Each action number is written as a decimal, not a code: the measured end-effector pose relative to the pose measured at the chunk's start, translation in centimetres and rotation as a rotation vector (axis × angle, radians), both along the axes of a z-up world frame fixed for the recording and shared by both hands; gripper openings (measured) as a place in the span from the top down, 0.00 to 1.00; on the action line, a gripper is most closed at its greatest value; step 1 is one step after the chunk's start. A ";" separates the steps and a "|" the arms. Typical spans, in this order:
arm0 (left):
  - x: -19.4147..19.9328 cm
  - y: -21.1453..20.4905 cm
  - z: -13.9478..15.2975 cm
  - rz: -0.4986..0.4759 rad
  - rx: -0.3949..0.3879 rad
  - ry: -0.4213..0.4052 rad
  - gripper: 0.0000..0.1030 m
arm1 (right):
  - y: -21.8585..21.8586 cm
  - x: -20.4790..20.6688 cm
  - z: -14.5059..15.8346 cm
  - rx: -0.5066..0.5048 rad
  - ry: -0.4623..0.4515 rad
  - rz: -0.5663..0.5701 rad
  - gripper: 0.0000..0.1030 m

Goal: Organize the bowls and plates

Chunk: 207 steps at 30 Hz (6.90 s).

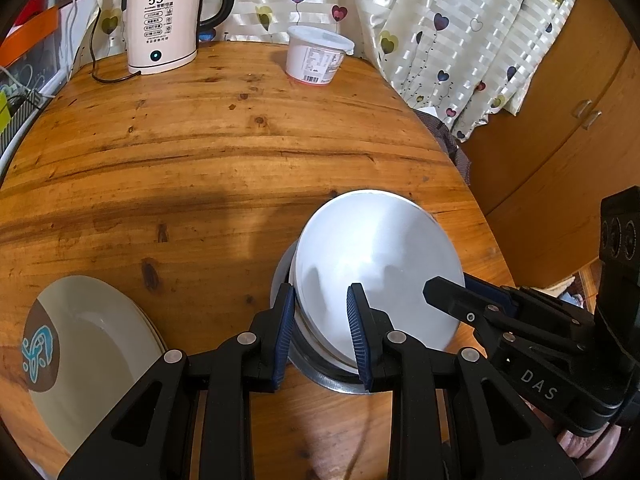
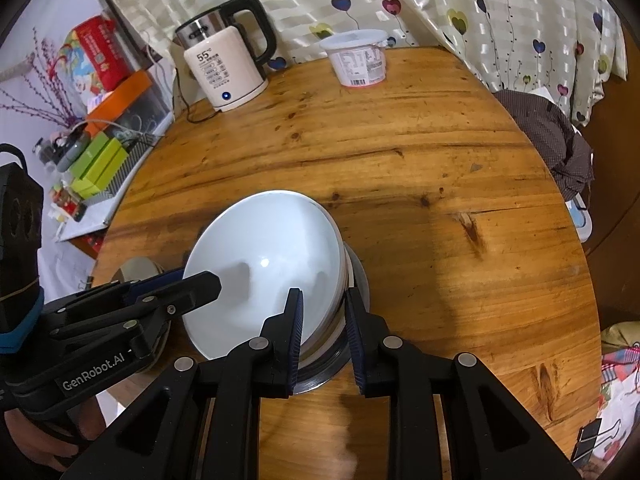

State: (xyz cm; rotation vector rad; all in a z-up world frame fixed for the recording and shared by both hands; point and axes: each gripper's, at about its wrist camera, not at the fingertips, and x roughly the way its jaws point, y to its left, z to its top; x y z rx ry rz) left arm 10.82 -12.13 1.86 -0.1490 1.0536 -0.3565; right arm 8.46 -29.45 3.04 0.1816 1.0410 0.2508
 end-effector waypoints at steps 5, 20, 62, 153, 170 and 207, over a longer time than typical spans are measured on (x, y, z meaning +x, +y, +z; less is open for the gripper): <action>-0.2 0.1 -0.1 0.005 -0.004 -0.001 0.73 | 0.0 0.0 0.0 -0.001 0.000 0.001 0.78; -0.2 0.3 0.2 0.007 -0.020 -0.015 0.73 | -0.6 0.0 0.7 0.011 -0.032 -0.020 0.78; -0.7 0.7 0.7 0.004 -0.057 -0.046 0.73 | -1.3 -0.1 0.9 0.074 -0.026 -0.022 0.89; 0.3 5.2 -4.6 -0.047 -0.289 0.100 0.91 | -6.5 0.0 -5.1 0.463 0.097 0.030 0.93; 0.9 5.7 -5.2 -0.081 -0.368 0.120 0.93 | -6.6 0.1 -5.0 0.456 0.091 0.024 0.93; 0.4 5.8 -4.0 -0.065 -0.334 0.082 0.93 | -6.2 0.3 -3.7 0.435 0.072 0.034 0.93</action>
